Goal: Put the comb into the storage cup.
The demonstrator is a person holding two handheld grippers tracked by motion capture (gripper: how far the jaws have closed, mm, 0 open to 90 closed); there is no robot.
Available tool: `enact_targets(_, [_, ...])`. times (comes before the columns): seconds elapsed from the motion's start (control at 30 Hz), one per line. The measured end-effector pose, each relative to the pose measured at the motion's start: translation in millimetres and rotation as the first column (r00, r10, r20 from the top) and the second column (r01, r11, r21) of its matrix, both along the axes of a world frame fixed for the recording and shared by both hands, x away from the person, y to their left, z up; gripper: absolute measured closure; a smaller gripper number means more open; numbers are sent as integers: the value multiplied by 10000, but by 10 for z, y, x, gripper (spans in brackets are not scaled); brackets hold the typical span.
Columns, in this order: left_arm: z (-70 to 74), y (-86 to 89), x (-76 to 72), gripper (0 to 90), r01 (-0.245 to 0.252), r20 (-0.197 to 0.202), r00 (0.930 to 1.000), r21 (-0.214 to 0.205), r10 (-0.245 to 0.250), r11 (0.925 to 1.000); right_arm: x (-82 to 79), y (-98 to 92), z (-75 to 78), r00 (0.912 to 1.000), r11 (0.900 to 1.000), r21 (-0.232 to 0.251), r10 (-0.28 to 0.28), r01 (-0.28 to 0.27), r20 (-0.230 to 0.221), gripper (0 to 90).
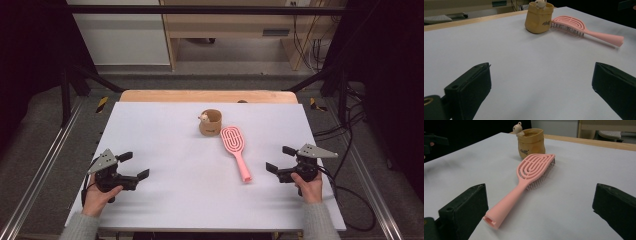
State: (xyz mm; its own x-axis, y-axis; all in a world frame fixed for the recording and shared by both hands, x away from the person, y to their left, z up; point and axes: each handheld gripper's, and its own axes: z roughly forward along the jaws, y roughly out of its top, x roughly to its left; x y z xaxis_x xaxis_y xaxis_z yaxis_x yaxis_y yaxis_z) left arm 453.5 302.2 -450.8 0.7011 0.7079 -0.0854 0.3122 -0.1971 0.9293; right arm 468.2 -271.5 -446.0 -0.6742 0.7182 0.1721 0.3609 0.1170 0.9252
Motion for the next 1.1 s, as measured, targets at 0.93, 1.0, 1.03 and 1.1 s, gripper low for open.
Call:
enact_targets(0.93, [-26, 35, 5, 23, -97, -45, 9999, -26, 97, 9999, -5, 256, 136, 10000, 9966, -826, -6, 8, 19, 2])
enact_targets(1.0, [-27, 33, 5, 22, -81, -47, 10000, -1, 81, 10000, 2, 279, 137, 10000, 9956, -937, 15, -13, 19, 3])
enact_targets(1.03, [-27, 32, 5, 22, -84, -47, 10000, 8, 84, 10000, 2, 279, 137, 10000, 9956, -937, 15, -13, 19, 3])
enact_targets(1.1, [-28, 33, 6, 22, -93, -53, 9999, 7, 93, 10000, 7, 307, 140, 10000, 9952, -975, -21, 17, -41, 3])
